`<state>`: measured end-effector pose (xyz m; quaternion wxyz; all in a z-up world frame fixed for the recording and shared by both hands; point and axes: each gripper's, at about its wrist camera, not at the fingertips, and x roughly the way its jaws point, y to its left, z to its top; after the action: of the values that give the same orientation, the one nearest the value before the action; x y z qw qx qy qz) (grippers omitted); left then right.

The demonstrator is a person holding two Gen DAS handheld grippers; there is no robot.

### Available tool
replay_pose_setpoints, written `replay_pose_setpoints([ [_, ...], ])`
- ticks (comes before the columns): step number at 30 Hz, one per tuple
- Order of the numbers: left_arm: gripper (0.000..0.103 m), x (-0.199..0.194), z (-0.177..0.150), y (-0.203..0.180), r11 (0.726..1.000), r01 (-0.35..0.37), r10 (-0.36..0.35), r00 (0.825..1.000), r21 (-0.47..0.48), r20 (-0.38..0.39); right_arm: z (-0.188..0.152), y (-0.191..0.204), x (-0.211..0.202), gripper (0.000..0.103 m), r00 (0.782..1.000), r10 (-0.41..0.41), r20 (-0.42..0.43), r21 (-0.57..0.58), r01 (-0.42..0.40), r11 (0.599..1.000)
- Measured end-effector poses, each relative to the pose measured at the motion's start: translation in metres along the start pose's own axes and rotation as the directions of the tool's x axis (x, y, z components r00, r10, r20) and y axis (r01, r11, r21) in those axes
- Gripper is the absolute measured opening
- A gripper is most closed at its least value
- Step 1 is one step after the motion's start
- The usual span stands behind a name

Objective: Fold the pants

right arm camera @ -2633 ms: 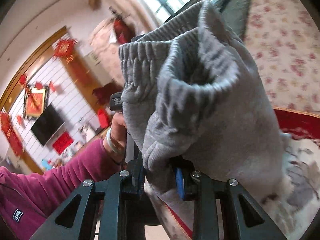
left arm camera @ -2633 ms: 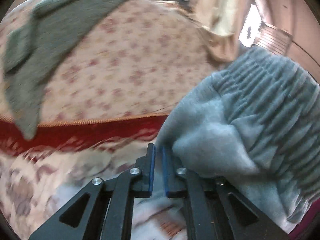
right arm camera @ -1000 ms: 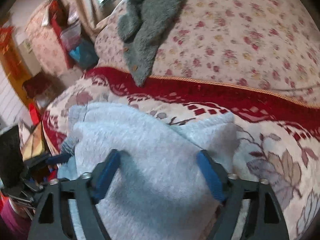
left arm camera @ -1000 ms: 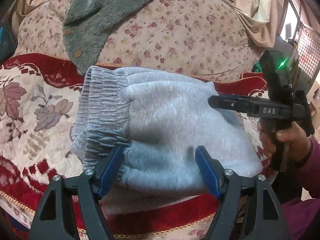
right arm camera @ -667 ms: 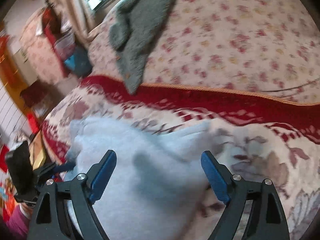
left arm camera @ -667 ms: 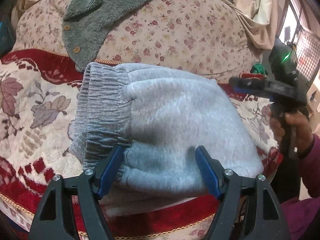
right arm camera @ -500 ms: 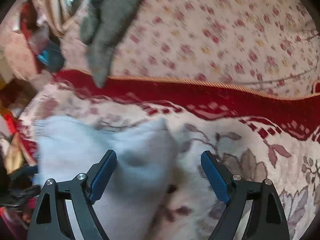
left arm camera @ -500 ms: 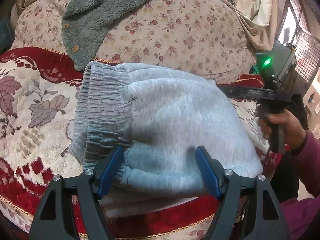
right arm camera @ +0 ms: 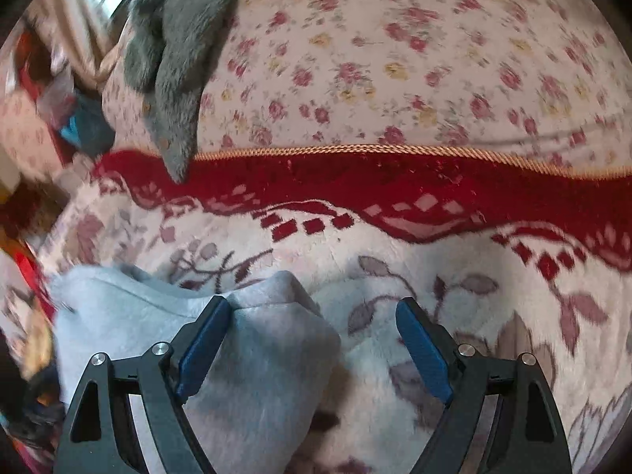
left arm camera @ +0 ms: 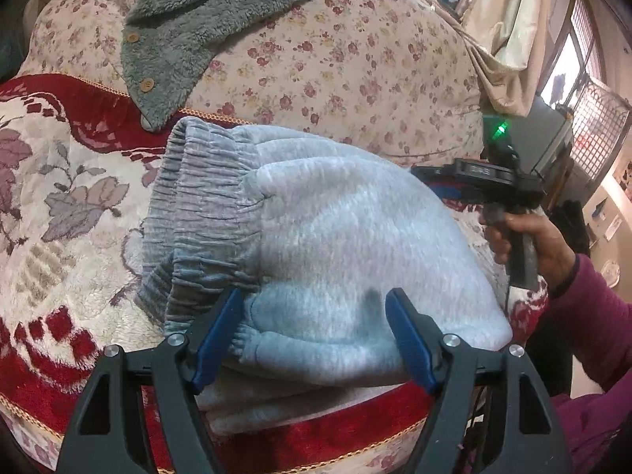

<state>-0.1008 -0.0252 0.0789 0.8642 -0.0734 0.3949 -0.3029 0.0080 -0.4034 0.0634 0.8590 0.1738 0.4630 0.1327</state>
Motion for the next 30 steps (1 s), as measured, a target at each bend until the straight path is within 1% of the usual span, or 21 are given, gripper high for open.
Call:
replay_pose_setpoints([
  [2,0.074,-0.005,0.001,0.000,1.000,0.017,-0.017,1.000,-0.016,0.009,-0.005,-0.005,-0.012,0.090,0.999,0.035,-0.004,0.036,-0.035,0.999],
  [4,0.076,-0.017,0.006,0.001,0.996,0.058,-0.056,0.998,-0.062,0.030,-0.014,-0.013,-0.025,0.090,0.995,0.097,-0.015,0.079,-0.095,0.992],
  [5,0.083,-0.019,0.009,0.002,0.995,0.061,-0.059,0.998,-0.074,0.033,-0.019,-0.015,-0.030,0.090,0.992,0.121,-0.021,0.093,-0.118,0.989],
  [7,0.095,-0.030,0.015,0.003,0.996,0.012,-0.007,0.998,-0.083,0.058,-0.033,-0.017,-0.042,0.091,0.981,0.193,-0.030,0.110,-0.189,0.976],
  [8,0.095,-0.035,0.019,0.004,0.996,-0.001,0.007,0.997,-0.084,0.073,-0.040,-0.015,-0.046,0.093,0.974,0.226,-0.029,0.106,-0.222,0.969],
  [9,0.095,-0.037,0.021,0.005,0.996,0.000,0.007,0.997,-0.088,0.078,-0.046,-0.014,-0.049,0.095,0.966,0.257,-0.028,0.099,-0.253,0.962],
  [11,0.097,-0.040,0.025,0.013,0.992,0.014,-0.005,0.997,-0.122,0.079,-0.062,-0.008,-0.049,0.098,0.945,0.322,-0.053,0.088,-0.317,0.944],
  [14,0.100,-0.029,0.028,0.023,0.985,0.034,-0.027,0.999,-0.168,0.045,-0.081,0.000,-0.038,0.100,0.920,0.379,-0.099,0.087,-0.371,0.924],
  [16,0.100,-0.021,0.026,0.026,0.984,0.042,-0.039,0.999,-0.172,0.023,-0.091,0.005,-0.030,0.102,0.907,0.406,-0.109,0.086,-0.398,0.913],
  [18,0.100,-0.011,0.026,0.030,0.985,0.023,-0.024,1.000,-0.168,-0.003,-0.098,0.009,-0.020,0.103,0.896,0.423,-0.136,0.085,-0.415,0.906],
  [20,0.100,-0.002,0.025,0.036,0.985,0.032,-0.037,0.999,-0.169,-0.028,-0.103,0.015,-0.009,0.103,0.879,0.448,-0.164,0.080,-0.441,0.894],
  [22,0.100,0.005,0.025,0.042,0.986,0.042,-0.048,0.998,-0.164,-0.035,-0.108,0.021,0.001,0.103,0.863,0.470,-0.185,0.070,-0.465,0.882],
  [23,0.102,0.008,0.026,0.044,0.986,0.050,-0.056,0.998,-0.160,-0.032,-0.108,0.022,0.004,0.103,0.863,0.471,-0.185,0.074,-0.465,0.882],
  [24,0.103,0.010,0.026,0.047,0.986,0.054,-0.060,0.998,-0.157,-0.030,-0.106,0.022,0.008,0.103,0.856,0.484,-0.180,0.090,-0.476,0.875],
  [26,0.103,0.015,0.024,0.050,0.990,0.031,-0.037,0.998,-0.138,-0.043,-0.104,0.019,0.016,0.103,0.841,0.509,-0.185,0.126,-0.493,0.861],
  [28,0.103,0.025,0.022,0.053,0.993,-0.022,0.011,0.996,-0.119,-0.088,-0.105,0.019,0.023,0.103,0.826,0.529,-0.195,0.144,-0.510,0.848],
  [29,0.103,0.034,0.019,0.058,0.991,-0.017,0.000,0.992,-0.131,-0.127,-0.105,0.020,0.023,0.103,0.825,0.532,-0.193,0.140,-0.513,0.847],
  [30,0.103,0.037,0.017,0.062,0.988,0.003,-0.024,0.991,-0.154,-0.133,-0.105,0.022,0.024,0.103,0.825,0.530,-0.194,0.129,-0.514,0.848],
])
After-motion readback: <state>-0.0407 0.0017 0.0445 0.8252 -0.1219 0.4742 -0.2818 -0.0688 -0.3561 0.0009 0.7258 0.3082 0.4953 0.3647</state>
